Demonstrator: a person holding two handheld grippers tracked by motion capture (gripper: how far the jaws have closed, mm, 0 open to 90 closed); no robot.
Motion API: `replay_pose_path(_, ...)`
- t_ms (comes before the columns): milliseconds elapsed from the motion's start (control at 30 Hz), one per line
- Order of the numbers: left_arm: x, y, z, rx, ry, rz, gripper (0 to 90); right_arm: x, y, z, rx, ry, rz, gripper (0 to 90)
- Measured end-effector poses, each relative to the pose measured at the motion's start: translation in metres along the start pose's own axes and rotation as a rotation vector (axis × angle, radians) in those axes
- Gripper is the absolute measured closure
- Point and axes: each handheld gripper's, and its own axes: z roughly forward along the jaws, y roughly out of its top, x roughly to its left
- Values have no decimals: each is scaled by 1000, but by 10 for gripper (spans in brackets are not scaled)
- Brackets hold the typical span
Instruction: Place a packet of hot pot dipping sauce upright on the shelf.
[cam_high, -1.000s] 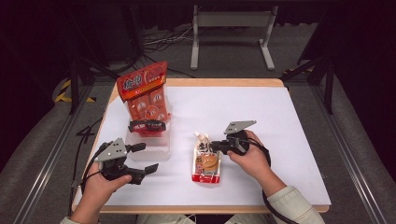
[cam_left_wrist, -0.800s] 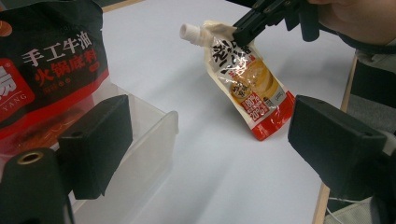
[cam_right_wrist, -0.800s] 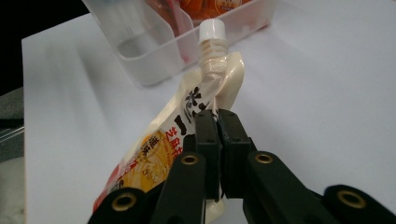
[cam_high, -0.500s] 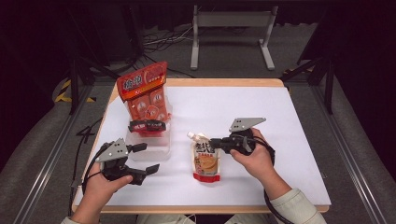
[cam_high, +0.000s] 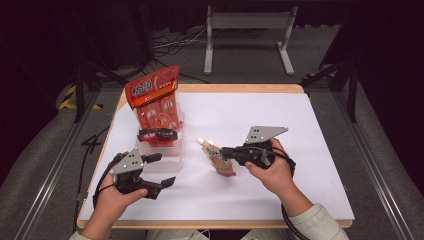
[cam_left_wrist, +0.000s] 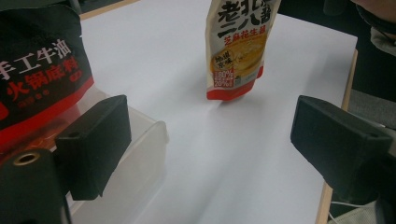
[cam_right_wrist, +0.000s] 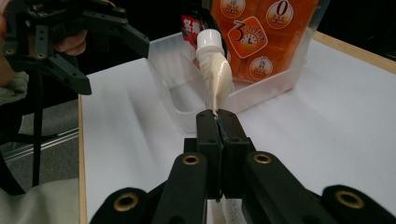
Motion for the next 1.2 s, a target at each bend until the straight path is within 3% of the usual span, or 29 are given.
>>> replay_pose_path(233,-4,2,8,-11,-28,17,124,9,6,-6,-54,38,-25,896)
replay_pose_path(400,-8,4,16,-47,-60,25,122,18,11,-9,-89,52,-57,896)
replay_pose_path(600,-12,5,24,-101,-97,7,127,24,13,-10,-132,85,-66,896)
replay_pose_path(733,-18,9,34,-116,-137,21,145,28,14,-7,-136,105,-84,896)
replay_pose_path(1000,-24,13,46,-133,-160,45,204,37,14,-2,-140,135,-107,896)
replay_pose_path(1200,-28,13,58,-125,-200,35,244,41,13,3,-149,163,-122,896)
